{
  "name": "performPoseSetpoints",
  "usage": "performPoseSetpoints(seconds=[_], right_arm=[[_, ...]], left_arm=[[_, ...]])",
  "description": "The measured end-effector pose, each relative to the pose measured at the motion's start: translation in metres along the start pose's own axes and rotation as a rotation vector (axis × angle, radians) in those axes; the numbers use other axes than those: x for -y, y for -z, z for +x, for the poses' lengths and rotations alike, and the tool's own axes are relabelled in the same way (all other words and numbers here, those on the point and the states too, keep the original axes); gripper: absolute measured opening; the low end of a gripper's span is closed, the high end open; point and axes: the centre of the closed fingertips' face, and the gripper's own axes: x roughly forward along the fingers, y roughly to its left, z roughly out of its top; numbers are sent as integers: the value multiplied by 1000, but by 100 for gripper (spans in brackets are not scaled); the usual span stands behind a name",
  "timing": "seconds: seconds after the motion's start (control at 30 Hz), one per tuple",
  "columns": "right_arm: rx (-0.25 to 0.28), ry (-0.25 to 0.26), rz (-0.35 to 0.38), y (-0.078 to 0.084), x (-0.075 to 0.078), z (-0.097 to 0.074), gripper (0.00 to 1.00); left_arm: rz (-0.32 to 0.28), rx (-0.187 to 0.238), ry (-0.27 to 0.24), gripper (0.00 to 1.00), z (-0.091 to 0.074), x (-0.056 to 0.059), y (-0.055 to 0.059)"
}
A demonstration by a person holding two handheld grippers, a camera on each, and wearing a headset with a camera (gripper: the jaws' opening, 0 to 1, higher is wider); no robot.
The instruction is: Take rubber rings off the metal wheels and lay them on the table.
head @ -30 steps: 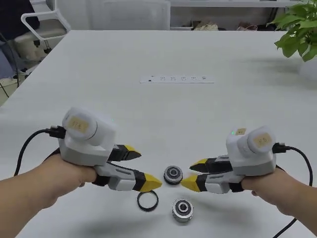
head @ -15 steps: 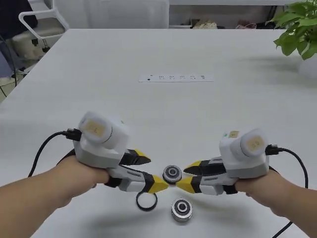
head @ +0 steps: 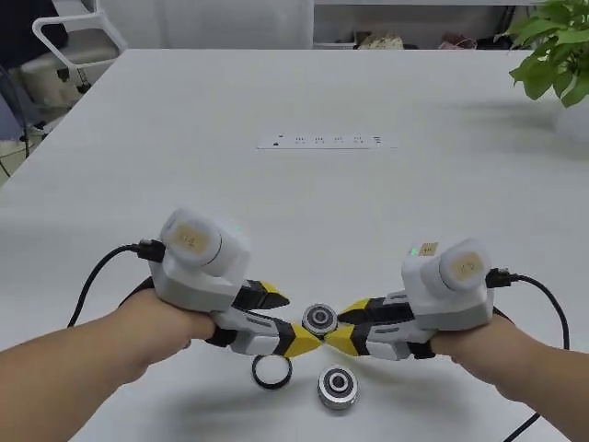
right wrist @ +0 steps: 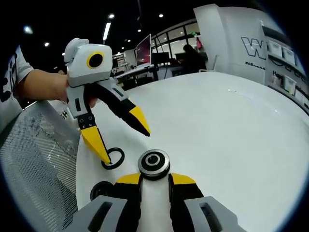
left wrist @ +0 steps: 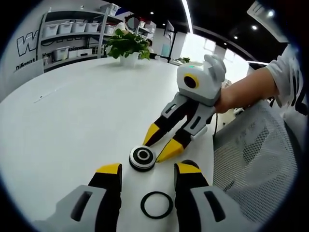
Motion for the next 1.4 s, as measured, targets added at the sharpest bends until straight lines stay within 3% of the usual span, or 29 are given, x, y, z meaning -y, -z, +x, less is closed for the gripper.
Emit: performPoseSetpoints(seconds=[0.3,0.9,1.17,1.4], right_arm=[[5,-1,-3,0,-1,1,17],[12,0,0,1,0,-1,15],[13,0,0,1,0,-1,15],[14,1,1,1,-1,-1,16]], left_arm=[[-5,0,10,35,9,2,-4],[48,-36,8,21,23,1,-6],[178,-65,-24,12,29,0,-6],[230,-73,-34,10,29,-1,-6]])
